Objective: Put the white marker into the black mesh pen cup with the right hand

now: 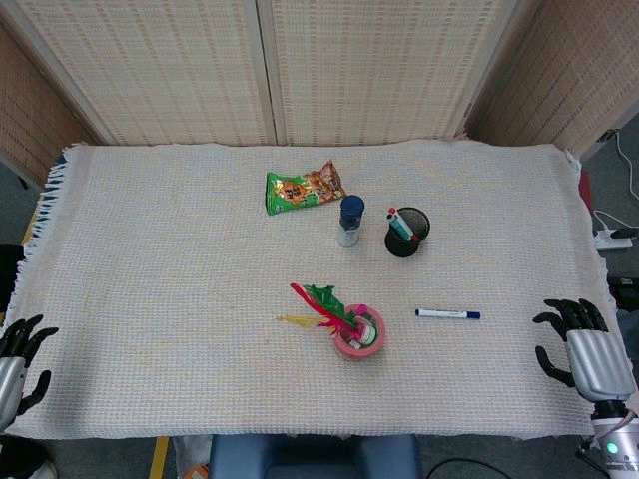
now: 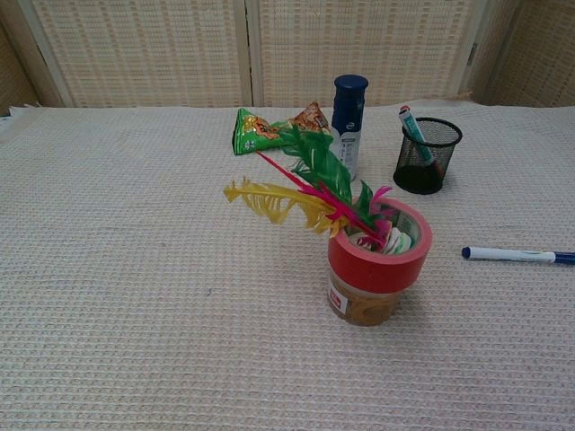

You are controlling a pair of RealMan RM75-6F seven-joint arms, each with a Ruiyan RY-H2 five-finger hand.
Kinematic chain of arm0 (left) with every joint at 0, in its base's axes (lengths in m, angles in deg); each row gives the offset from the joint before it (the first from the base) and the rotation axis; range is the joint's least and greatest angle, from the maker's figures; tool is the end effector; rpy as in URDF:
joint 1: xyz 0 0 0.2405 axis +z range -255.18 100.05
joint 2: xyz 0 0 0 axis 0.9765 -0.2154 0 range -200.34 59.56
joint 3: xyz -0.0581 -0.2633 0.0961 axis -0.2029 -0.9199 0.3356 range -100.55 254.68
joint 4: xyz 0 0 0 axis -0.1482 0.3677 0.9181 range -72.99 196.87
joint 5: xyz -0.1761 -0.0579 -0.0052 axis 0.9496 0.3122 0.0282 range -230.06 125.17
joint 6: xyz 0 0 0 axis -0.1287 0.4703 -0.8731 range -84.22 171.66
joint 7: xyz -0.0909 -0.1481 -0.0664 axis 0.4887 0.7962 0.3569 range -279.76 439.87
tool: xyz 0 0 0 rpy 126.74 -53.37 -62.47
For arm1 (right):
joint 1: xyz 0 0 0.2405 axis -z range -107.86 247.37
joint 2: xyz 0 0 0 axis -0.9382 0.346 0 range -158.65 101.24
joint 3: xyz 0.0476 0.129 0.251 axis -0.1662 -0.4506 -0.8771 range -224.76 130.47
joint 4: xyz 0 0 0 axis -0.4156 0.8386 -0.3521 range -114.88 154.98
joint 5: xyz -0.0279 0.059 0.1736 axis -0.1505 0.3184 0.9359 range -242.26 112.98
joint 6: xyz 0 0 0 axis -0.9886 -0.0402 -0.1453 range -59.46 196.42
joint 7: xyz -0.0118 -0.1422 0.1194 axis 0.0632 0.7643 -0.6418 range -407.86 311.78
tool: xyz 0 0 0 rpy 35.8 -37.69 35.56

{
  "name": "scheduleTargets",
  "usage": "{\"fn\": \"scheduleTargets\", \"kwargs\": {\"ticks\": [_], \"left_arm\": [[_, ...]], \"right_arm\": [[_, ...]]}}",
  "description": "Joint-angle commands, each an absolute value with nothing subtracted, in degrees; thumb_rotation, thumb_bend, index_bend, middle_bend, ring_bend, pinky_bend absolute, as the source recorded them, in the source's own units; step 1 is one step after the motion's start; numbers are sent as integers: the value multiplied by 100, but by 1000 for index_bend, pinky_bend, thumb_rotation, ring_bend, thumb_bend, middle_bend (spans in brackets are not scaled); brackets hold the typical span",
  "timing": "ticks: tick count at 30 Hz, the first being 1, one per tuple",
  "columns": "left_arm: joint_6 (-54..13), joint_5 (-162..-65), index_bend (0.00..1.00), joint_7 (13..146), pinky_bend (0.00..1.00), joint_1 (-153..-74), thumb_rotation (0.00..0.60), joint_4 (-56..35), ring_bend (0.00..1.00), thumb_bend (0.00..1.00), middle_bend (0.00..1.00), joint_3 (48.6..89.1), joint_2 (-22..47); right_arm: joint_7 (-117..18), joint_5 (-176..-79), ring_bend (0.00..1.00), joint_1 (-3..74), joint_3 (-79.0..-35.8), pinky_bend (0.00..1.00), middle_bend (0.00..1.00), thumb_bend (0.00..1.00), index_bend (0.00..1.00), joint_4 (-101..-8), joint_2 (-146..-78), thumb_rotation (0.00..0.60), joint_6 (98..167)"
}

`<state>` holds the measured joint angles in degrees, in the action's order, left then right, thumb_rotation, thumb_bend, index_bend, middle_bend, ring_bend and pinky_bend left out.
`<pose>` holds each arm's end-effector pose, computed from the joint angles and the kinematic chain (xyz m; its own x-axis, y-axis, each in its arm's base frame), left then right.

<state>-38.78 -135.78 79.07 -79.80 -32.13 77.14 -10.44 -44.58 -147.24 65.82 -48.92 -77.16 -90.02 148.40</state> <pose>-0.3516 0.1968 0.2045 0.4407 0.1158 0.8902 0.8892 0.0791 -0.4505 -0.3363 -0.2120 0.1887 0.4065 -0.1230 0.9053 -0.9082 0.0537 0.4151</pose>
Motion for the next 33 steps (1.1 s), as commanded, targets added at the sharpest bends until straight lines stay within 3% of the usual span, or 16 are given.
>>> {"fn": "scheduleTargets", "kwargs": {"ticks": [1, 25, 29, 33], "left_arm": [[-3889, -13573, 212, 7904, 186, -7974, 600, -3229, 0, 415, 56, 7711, -1051], [-4071, -13661, 212, 7993, 188, -7902, 600, -3295, 0, 417, 56, 7698, -1124], [-4050, -13715, 213, 8024, 188, -7906, 600, -3332, 0, 416, 56, 7728, -1144], [-4025, -13719, 213, 8044, 188, -7915, 600, -3341, 0, 416, 56, 7733, -1151]], "right_arm": [[-4479, -14734, 134, 6592, -4895, 98, 162, 327, 373, -7710, -8995, 600, 14861], [-4431, -14837, 159, 6478, -4978, 112, 168, 327, 391, -7332, -9316, 600, 14876], [-4339, -15003, 171, 5890, -5096, 123, 178, 327, 415, -6742, -9733, 600, 14214], [-4089, -15005, 173, 5338, -5165, 123, 180, 327, 379, -6468, -10049, 600, 13478]]}}
